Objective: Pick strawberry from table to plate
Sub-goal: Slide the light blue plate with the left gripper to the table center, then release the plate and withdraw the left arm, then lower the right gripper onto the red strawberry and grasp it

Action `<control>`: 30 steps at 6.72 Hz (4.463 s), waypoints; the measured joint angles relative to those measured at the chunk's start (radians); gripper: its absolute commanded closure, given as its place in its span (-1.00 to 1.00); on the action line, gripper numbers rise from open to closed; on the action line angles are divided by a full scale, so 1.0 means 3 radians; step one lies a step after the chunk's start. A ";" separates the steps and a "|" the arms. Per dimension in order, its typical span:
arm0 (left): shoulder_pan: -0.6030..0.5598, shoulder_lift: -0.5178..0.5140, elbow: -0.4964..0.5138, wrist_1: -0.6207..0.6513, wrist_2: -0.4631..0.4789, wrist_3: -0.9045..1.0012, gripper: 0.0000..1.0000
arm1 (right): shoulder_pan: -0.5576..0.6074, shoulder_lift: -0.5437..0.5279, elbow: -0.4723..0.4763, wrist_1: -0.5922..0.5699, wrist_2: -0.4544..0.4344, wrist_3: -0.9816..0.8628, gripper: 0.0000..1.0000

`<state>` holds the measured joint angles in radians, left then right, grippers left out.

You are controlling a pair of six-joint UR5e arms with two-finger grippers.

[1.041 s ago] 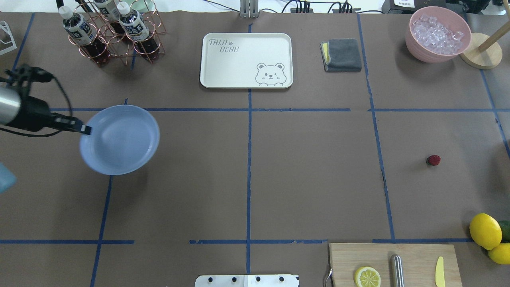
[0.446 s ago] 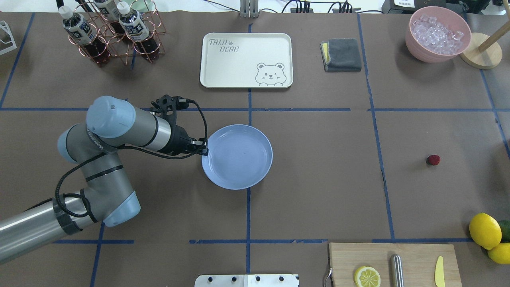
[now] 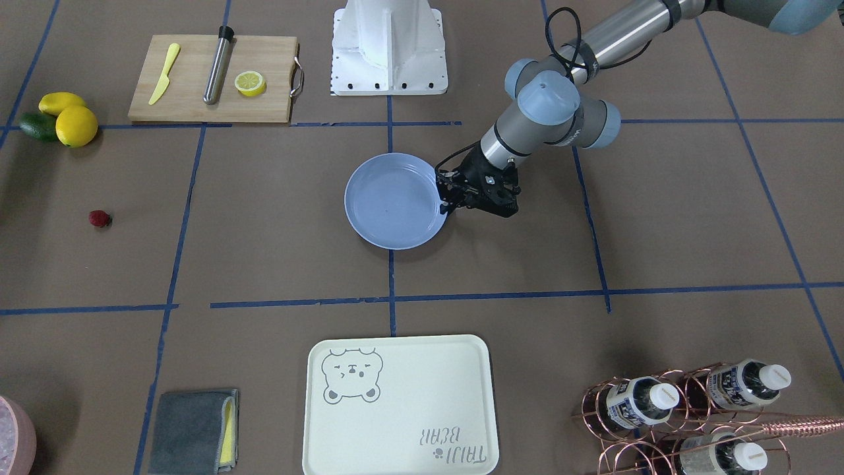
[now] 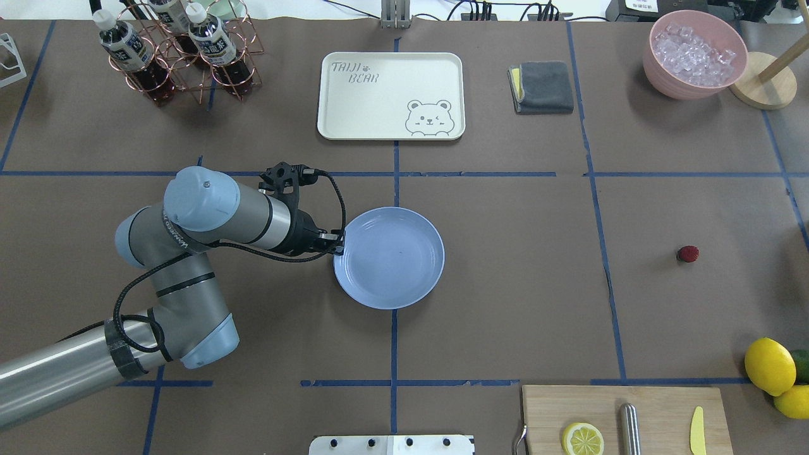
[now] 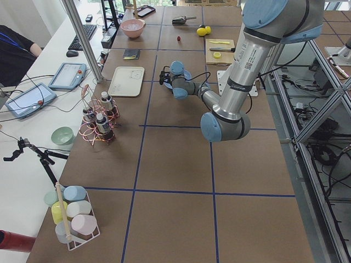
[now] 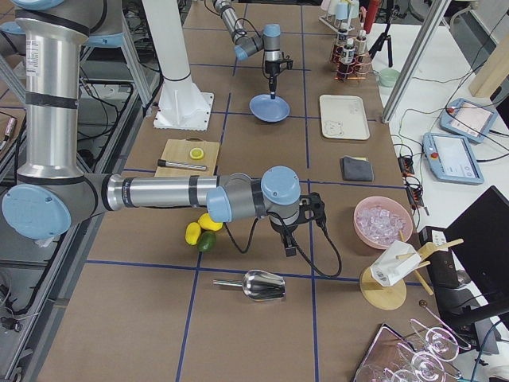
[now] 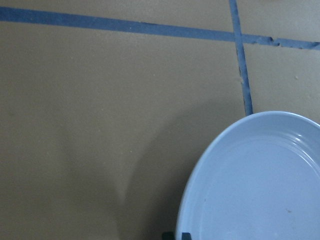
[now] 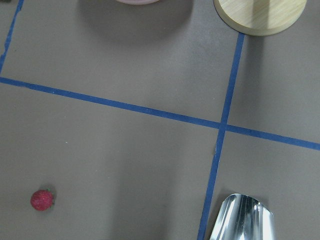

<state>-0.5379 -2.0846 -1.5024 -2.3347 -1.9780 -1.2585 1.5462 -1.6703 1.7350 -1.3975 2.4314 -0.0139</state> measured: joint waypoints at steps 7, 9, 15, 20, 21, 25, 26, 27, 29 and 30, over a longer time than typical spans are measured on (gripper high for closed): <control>-0.0038 -0.0005 -0.0032 0.0031 -0.0012 0.0202 -1.00 | 0.0000 0.0045 0.0039 0.0039 -0.0027 -0.0037 -1.00; -0.0455 0.0195 -0.0370 0.0590 -0.0188 0.0973 -1.00 | -0.0011 0.0113 0.0071 0.0235 -0.0030 -0.0019 -1.00; -0.2879 0.1264 -0.0540 0.1727 -0.1044 0.4313 -1.00 | -0.0158 0.0102 0.0358 0.0300 0.0015 0.0027 -1.00; -0.3537 0.1582 -0.0456 0.3034 -0.1101 0.4897 -1.00 | -0.0978 0.0035 0.0763 0.0333 -0.0401 0.1285 -1.00; -0.3551 0.1611 -0.0474 0.3133 -0.1101 0.4893 -1.00 | -0.1211 -0.0066 0.0790 0.0512 -0.0556 0.1598 -1.00; -0.3553 0.1612 -0.0501 0.3162 -0.1112 0.4889 -1.00 | -0.2315 -0.0522 0.0624 0.1544 -0.1638 0.2762 -1.00; -0.3551 0.1611 -0.0503 0.3161 -0.1112 0.4890 -1.00 | -0.2464 -0.0501 0.0406 0.1808 -0.1806 0.2829 -0.98; -0.3552 0.1611 -0.0506 0.3160 -0.1112 0.4890 -1.00 | -0.2539 -0.0441 0.0225 0.2011 -0.1877 0.2861 -0.98; -0.3555 0.1620 -0.0512 0.3160 -0.1114 0.4890 -1.00 | -0.2609 -0.0321 0.0035 0.2134 -0.1925 0.2888 -0.81; -0.3555 0.1625 -0.0513 0.3160 -0.1115 0.4892 -1.00 | -0.2622 -0.0296 -0.0006 0.2144 -0.1932 0.2884 -0.56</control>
<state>-1.6044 -1.5972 -1.6564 -1.3867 -2.3124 0.2090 0.7597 -1.7592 1.7333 -0.7544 1.8519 0.8513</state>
